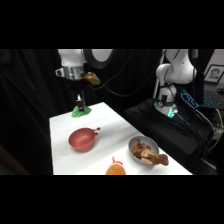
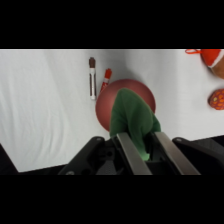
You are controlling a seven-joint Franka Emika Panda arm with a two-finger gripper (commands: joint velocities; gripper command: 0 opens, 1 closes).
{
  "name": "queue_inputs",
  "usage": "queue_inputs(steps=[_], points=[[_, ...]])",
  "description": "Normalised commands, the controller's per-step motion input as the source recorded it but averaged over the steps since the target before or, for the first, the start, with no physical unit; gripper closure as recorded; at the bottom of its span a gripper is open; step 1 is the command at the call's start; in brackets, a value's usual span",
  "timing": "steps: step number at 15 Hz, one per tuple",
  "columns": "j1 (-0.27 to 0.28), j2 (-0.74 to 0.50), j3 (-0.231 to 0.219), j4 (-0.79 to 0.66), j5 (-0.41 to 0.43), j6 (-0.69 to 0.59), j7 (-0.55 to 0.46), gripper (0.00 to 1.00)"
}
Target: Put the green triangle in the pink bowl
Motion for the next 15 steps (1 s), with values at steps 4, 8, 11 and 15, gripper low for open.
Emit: queue_inputs(steps=[4, 8, 11, 15], points=[[-0.041, 0.26, 0.042, 0.29, 0.162, 0.00, -0.10, 0.94], [-0.054, 0.19, 0.054, 0.23, 0.164, 0.10, -0.10, 0.94], [-0.050, 0.21, 0.058, 0.20, 0.140, 0.12, -0.08, 0.94], [-0.051, 0.21, 0.061, 0.19, 0.127, 0.12, -0.08, 0.94]])
